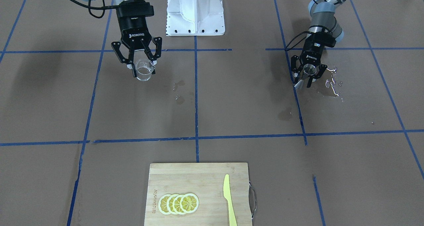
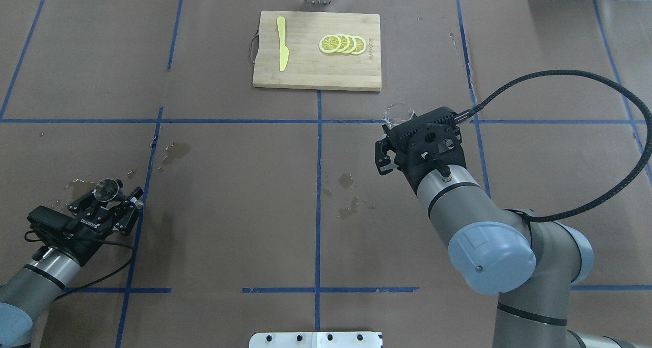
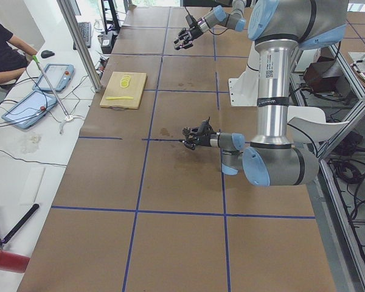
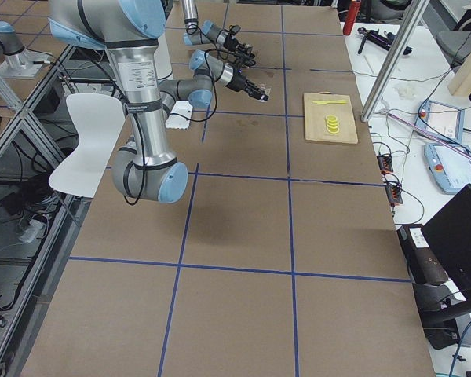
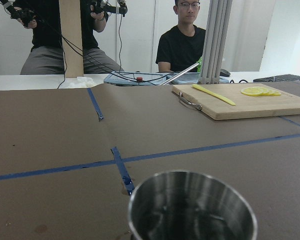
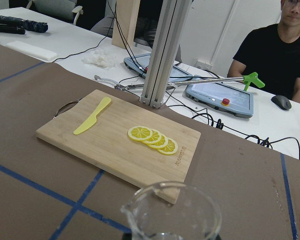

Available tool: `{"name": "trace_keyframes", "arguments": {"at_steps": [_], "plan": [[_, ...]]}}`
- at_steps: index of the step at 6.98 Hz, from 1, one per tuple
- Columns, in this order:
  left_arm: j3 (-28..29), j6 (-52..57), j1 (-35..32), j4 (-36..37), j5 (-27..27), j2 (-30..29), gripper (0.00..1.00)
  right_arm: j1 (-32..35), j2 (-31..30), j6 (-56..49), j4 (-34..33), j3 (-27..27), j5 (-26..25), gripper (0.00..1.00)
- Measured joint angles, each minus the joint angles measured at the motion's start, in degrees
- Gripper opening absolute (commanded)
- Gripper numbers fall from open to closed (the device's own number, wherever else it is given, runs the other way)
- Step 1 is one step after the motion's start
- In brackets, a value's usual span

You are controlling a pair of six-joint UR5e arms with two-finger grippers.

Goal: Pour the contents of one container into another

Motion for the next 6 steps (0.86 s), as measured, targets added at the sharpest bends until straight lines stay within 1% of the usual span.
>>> {"name": "trace_keyframes", "arguments": {"at_steps": [1, 2, 5, 6], "plan": [[-0.2, 0.07, -0.03, 0.0, 0.06, -0.08, 0.91, 0.0, 0.04, -0.01, 0.0, 0.0, 0.0, 0.0], [-0.66, 0.25, -0.14, 0.0, -0.06, -0.03, 1.0, 0.0, 0.06, -0.01, -0.02, -0.01, 0.03, 0.0], [-3.13, 0.58, -0.62, 1.45, -2.7, 1.4, 1.0, 0.0, 0.07, -0.01, -0.08, -0.08, 0.05, 0.0], [-4.7, 0.7, -0.66, 2.62, -3.77, 2.92, 1.0, 0.0, 0.05, -0.01, -0.09, -0.08, 0.05, 0.0]]}}
